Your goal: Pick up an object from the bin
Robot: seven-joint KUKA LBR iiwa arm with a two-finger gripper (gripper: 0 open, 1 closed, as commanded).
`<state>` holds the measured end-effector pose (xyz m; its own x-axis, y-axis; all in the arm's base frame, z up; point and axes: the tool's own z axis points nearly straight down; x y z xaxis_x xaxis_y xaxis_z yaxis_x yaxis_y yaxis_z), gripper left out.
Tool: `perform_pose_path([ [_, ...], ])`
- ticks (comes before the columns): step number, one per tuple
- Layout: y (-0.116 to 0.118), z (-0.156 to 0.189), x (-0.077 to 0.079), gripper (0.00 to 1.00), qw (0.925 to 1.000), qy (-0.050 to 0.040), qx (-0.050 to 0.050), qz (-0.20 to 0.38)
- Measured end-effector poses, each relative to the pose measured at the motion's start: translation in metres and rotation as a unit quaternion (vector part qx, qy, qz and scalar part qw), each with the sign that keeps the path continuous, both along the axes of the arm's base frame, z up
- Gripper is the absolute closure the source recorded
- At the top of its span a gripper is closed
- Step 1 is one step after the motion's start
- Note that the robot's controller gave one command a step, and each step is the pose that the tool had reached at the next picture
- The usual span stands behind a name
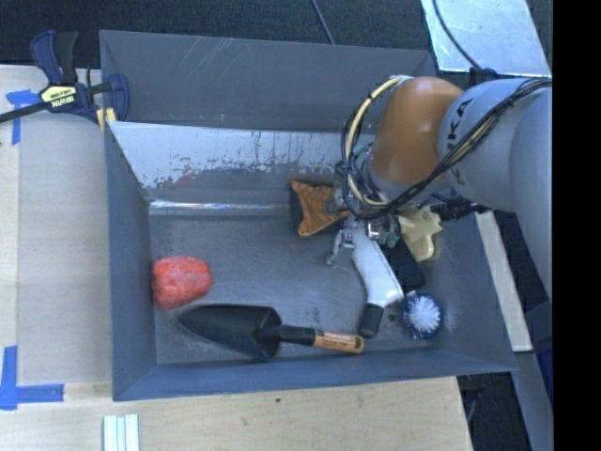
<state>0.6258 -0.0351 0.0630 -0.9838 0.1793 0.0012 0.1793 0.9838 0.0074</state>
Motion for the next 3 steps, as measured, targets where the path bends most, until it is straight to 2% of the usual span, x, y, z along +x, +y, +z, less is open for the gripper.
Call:
perform_pose_path([
  [1, -0.034, 0.038, 0.001, 0.00, 0.9976, 0.0012, -0.002, 0.070],
  [2, -0.046, 0.013, 0.004, 0.00, 0.9978, 0.0018, 0.006, 0.066],
  [3, -0.037, 0.011, -0.049, 1.00, 0.9985, -0.0081, 0.000, -0.054],
])
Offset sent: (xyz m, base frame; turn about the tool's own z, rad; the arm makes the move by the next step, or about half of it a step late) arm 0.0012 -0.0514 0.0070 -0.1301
